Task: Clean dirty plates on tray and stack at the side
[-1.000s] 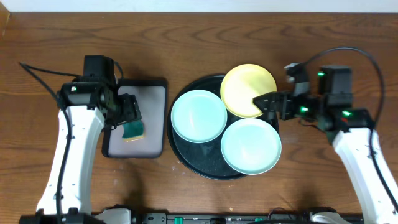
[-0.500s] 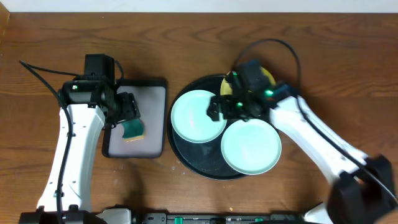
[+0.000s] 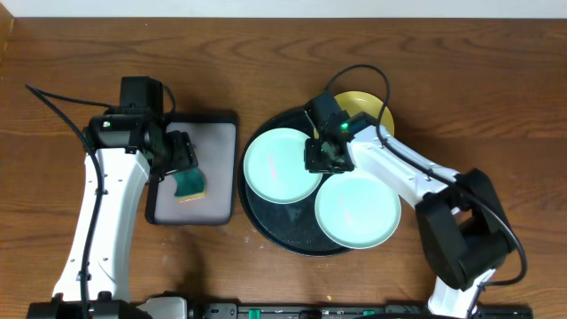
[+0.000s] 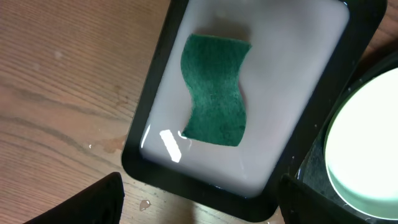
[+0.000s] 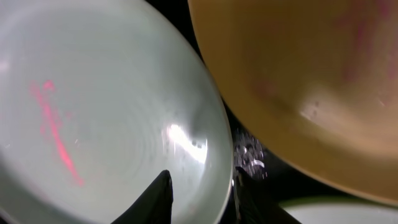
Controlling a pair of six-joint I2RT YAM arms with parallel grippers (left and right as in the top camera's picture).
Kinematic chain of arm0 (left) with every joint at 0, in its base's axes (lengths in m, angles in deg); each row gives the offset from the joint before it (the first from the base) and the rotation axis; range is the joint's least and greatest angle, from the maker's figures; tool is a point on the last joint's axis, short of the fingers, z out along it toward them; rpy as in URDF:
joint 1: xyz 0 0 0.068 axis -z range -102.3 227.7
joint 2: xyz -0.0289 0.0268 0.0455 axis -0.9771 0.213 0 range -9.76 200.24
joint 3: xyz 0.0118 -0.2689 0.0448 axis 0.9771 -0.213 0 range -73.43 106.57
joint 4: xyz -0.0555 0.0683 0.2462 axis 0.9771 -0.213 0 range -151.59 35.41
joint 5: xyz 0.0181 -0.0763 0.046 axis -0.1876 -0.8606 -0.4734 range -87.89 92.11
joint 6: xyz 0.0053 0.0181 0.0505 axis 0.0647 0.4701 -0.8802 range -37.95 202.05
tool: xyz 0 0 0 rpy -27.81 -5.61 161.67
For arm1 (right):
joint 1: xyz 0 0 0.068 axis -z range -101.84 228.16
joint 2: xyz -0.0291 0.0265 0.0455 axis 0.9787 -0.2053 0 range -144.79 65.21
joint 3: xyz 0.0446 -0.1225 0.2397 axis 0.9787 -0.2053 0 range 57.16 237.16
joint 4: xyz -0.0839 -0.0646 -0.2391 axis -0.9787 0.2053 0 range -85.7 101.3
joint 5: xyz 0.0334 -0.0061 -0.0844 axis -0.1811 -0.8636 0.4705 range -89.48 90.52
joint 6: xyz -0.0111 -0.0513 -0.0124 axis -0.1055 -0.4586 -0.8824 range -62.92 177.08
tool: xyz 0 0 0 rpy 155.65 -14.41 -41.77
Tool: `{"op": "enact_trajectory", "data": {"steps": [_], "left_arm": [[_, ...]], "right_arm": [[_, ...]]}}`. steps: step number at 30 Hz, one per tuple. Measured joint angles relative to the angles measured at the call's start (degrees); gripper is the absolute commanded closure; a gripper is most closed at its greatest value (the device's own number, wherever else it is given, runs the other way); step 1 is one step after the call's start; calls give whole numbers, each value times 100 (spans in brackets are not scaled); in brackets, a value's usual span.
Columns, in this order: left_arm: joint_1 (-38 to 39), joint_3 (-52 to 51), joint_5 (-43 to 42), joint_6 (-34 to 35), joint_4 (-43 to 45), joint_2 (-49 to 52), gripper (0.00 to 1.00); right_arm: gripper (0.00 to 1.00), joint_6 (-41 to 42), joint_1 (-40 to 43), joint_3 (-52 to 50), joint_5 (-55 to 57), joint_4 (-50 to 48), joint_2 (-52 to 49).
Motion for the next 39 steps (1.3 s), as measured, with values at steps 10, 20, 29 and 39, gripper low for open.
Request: {"op": "enact_trajectory", "data": {"steps": [10, 20, 29, 39], "left_arm": [[0, 0, 39, 0, 52, 0, 21], [0, -127, 39, 0, 175, 0, 21], [0, -750, 20, -31, 673, 442, 30], [0, -944, -275, -319, 1609, 1255, 47]], "right_arm": [[81, 20, -31, 9, 249, -192, -356], [99, 63, -28, 13, 402, -273, -345], [99, 61, -31, 15, 420, -278, -345], [99, 61, -57, 17, 472, -278, -345]]}}
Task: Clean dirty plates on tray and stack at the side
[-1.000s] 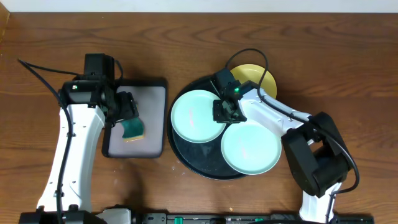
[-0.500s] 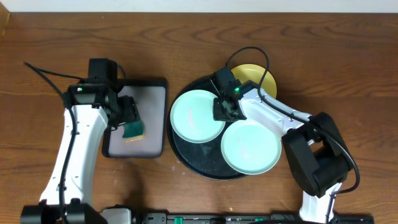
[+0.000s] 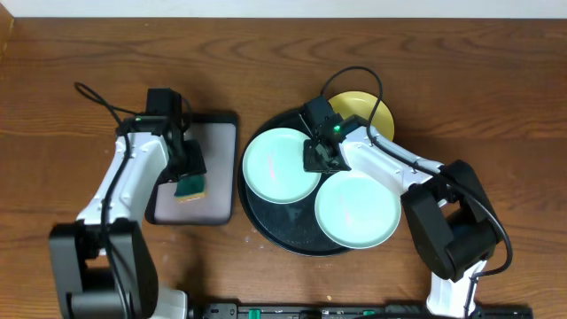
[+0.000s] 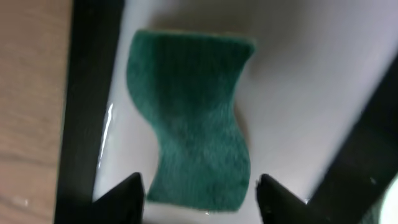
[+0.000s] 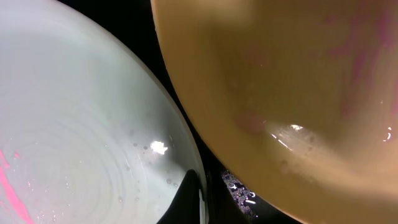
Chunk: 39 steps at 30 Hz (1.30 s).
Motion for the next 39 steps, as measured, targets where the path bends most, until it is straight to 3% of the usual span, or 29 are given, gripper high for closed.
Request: {"op": "enact_trajectory", "data": {"steps": [11, 21, 27, 29, 30, 31, 39], "left_arm": [[0, 0, 61, 4, 330, 796, 49], [0, 0, 162, 44, 520, 826, 59], [0, -197, 188, 85, 817, 811, 59], [0, -293, 186, 87, 955, 789, 73], [0, -339, 188, 85, 1027, 778, 88], [0, -374, 190, 116, 1067, 774, 92], [-11, -415, 291, 127, 1082, 745, 93]], "right_arm": [[99, 0, 0, 0, 4, 0, 0], [99, -31, 0, 0, 7, 0, 0], [99, -33, 0, 2, 7, 0, 0], [99, -35, 0, 2, 9, 0, 0], [99, -44, 0, 2, 9, 0, 0], [99, -46, 0, 2, 9, 0, 0], [99, -46, 0, 2, 9, 0, 0]]}}
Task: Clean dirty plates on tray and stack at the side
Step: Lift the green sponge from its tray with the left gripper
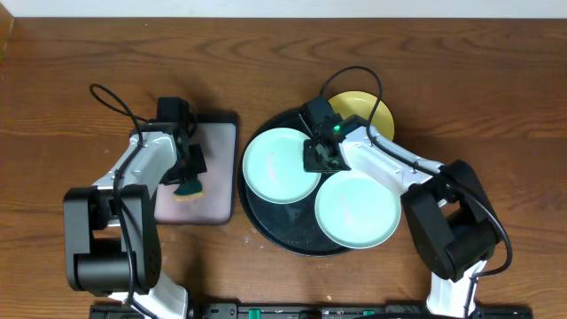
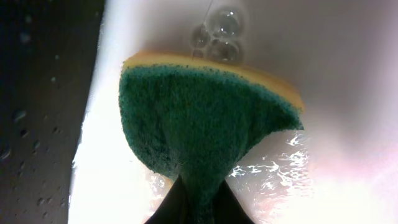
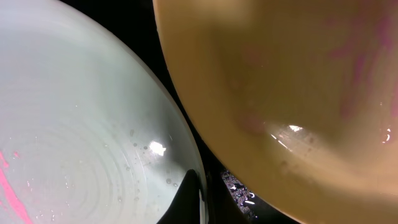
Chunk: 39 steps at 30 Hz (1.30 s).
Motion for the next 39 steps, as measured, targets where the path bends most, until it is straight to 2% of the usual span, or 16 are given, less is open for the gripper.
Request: {"op": "enact_trajectory", "data": {"steps": [7, 14, 17, 25, 39], "left_arm": [[-4, 105, -44, 0, -566, -380, 93], [-4, 321, -160, -24, -813, -1502, 93], [-4, 334, -501, -146, -831, -1808, 93], [-4, 334, -968, -280, -890, -1790, 93], [28, 334, -1029, -328, -828, -1790, 93]], "right_arm": [[99, -2, 0, 0, 2, 0, 0], [99, 0, 0, 0, 2, 0, 0], [99, 0, 0, 0, 2, 0, 0], [99, -2, 0, 0, 2, 0, 0], [99, -2, 0, 0, 2, 0, 0]]}}
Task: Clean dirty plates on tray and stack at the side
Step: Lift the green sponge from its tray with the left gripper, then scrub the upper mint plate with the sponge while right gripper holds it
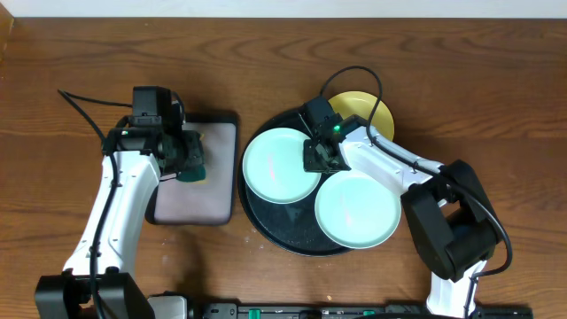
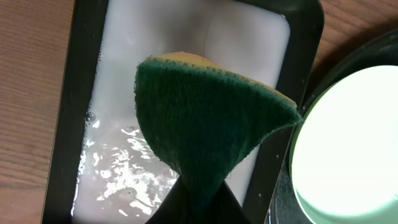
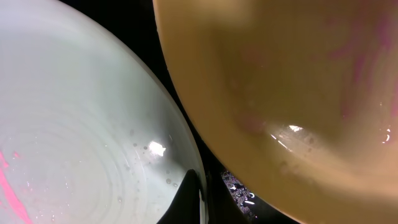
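Note:
Two pale green plates lie on the round black tray (image 1: 266, 232): one at upper left (image 1: 281, 166), one at lower right (image 1: 357, 210). A yellow plate (image 1: 365, 107) sits partly on the tray's far right rim. My right gripper (image 1: 319, 158) is shut on the right rim of the upper-left green plate (image 3: 81, 118), which bears a pink smear; the yellow plate (image 3: 298, 93) lies close beside it. My left gripper (image 1: 188, 158) is shut on a green and yellow sponge (image 2: 199, 118), held above the rectangular water tray (image 2: 87, 74).
The rectangular tray (image 1: 220, 208) with shallow water lies left of the round tray, almost touching it. Bare wooden table (image 1: 496, 89) surrounds both. Black cables run from each arm across the table.
My left gripper has lifted the sponge out of the water and now holds it above the rectangular tray, nearer the round tray. The right gripper and plates have not moved.
The sponge lay flat in the water tray under my open left gripper, while my right gripper straddled the green plate's rim. Then the right gripper was shut on that rim and the left was low around the sponge. The left then pinched the sponge, now raised.

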Controlling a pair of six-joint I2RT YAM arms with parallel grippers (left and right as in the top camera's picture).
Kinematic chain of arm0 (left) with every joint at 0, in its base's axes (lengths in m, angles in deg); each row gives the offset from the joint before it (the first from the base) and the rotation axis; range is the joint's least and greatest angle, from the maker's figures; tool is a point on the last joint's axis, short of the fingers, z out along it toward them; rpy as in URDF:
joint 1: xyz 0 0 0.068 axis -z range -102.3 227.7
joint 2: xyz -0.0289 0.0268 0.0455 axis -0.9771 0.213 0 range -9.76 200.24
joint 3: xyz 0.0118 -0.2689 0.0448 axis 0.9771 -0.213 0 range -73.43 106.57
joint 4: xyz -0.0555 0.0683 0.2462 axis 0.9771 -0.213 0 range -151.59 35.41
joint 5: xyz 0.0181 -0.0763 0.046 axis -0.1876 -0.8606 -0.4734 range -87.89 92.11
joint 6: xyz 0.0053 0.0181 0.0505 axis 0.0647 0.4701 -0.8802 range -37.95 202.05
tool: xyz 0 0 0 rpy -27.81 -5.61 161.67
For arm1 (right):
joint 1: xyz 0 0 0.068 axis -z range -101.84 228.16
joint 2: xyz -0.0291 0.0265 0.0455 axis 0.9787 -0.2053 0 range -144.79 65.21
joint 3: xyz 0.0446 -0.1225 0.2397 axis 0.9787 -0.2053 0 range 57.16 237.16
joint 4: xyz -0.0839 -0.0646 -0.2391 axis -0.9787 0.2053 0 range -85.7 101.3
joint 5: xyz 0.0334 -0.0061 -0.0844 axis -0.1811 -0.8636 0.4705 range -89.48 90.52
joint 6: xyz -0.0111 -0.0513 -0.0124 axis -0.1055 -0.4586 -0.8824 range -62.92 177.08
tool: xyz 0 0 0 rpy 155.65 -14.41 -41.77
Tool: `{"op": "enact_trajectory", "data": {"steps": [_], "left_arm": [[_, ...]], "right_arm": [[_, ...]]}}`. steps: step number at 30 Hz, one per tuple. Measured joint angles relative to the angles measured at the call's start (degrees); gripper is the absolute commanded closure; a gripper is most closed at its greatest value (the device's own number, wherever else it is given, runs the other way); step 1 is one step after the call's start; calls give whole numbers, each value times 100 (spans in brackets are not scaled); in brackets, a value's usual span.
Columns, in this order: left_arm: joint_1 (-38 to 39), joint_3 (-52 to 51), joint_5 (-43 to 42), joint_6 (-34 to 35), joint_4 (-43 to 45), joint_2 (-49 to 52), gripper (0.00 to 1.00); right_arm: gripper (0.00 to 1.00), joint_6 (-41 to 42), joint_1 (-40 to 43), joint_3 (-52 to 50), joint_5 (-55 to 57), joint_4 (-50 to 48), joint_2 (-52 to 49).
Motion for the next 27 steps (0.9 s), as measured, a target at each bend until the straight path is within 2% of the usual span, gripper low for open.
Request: {"op": "enact_trajectory", "data": {"steps": [10, 17, 27], "left_arm": [[295, 0, 302, 33, 61, 0, 93], [680, 0, 496, 490, 269, 11, 93], [2146, 0, 549, 1523, 1010, 778, 93]], "right_arm": [[99, 0, 0, 0, 2, 0, 0], [99, 0, 0, 0, 0, -2, 0], [99, 0, 0, 0, 4, -4, 0]]}}
